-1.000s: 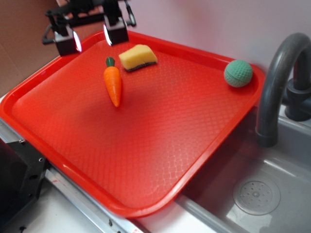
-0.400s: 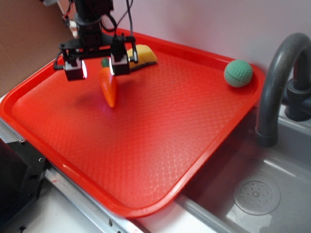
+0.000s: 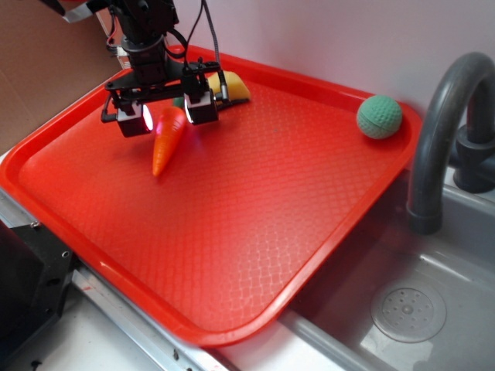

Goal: Grab the carrot.

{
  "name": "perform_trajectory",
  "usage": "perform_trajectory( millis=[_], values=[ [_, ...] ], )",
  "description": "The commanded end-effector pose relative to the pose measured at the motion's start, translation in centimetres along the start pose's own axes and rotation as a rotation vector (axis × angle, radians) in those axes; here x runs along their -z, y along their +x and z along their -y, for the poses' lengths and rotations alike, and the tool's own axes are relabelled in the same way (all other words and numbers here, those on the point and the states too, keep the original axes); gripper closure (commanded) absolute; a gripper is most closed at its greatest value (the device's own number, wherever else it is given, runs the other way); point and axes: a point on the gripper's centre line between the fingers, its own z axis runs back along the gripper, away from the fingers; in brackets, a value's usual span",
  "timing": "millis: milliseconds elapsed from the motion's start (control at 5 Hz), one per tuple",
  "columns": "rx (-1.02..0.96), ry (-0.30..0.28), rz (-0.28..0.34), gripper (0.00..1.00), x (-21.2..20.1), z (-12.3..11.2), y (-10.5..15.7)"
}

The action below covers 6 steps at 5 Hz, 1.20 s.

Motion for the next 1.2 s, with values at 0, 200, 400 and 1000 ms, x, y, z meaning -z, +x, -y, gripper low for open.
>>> perform_trajectory(
  millis=[0,200,400,1000],
  values=[
    [0.071,0.021,0.028,0.00,1.1,-0.6,-0.4],
    [0.112,0.023,0.049,1.00,1.3,-0.2,-0.7],
    [0.104,-0.013,0.044,1.00,-0.9,-0.9,-0.7],
    [0.356,-0.107,-0.008,1.00,-14.4,-2.0,-0.4]
  ],
)
